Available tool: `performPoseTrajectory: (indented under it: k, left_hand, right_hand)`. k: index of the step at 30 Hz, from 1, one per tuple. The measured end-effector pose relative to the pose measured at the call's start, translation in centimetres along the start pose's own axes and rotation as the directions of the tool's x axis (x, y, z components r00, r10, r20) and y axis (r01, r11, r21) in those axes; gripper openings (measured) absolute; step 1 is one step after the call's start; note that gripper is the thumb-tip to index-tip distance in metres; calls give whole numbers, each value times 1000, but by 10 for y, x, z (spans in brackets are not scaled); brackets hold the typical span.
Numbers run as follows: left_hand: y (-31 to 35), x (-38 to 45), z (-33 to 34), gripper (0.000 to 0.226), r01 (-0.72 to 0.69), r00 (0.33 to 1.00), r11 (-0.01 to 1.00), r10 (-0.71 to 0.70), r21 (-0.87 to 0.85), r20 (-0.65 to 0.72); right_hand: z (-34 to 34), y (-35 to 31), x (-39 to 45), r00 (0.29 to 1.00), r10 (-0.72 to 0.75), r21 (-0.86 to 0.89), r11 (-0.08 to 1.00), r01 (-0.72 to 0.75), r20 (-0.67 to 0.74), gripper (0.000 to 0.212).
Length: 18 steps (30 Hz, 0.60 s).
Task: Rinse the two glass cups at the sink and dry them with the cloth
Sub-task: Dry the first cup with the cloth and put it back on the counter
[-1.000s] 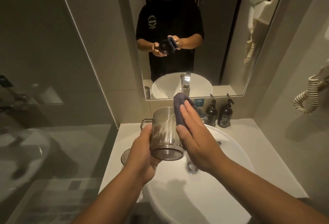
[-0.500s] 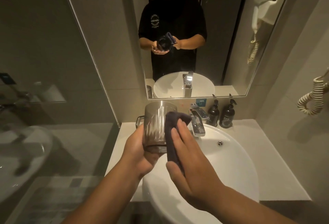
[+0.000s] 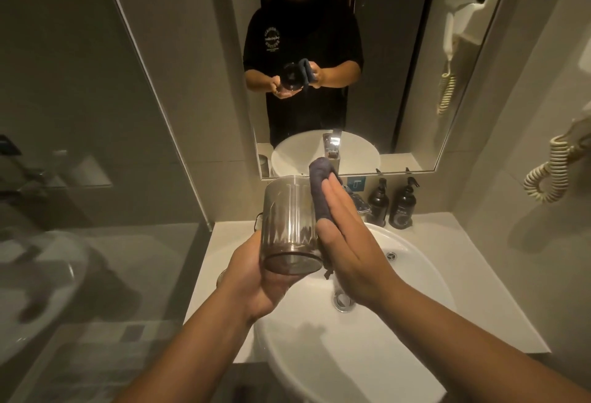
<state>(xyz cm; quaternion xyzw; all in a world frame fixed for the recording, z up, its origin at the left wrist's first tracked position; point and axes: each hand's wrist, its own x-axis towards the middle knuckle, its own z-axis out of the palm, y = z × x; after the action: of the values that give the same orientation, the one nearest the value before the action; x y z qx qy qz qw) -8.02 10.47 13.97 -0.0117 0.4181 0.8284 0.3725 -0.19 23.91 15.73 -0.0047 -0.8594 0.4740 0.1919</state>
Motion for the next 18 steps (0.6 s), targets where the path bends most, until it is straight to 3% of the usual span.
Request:
performPoseTrajectory:
  k: [2,4,6,7,11,13,18]
  left_hand:
    - [0,1,2,36,-131,981,965,160,225,-114]
    - [-1,4,-1,24,-237,870,796,429,557,-243]
    - [0,2,-2,26,-287,742,619,626,731,-239]
    - [0,0,-3,36,-302,737,593,642,746,-212]
    - [-1,-12,11,69,-267,952,830,307,490,-2]
    - [-3,-14,16,73,-252,966,860,248,444,67]
    - [-1,-10,11,66,-175,984,952,178,251,11]
  right_hand:
    - [2,2,-1,1000,-11,-23,1000,10,-25,64]
    - [5,2,-4,998,-44,-89,995,40,-41,65]
    - [6,-1,-7,995,-85,-155,985,75,-57,65]
    - [5,-2,-7,992,-106,-184,978,93,-63,65]
    - [3,-8,-7,976,-214,-371,910,187,-34,63]
    - [3,-11,-9,971,-239,-426,877,224,18,62]
    - [6,-11,-33,961,-267,-400,875,271,67,62]
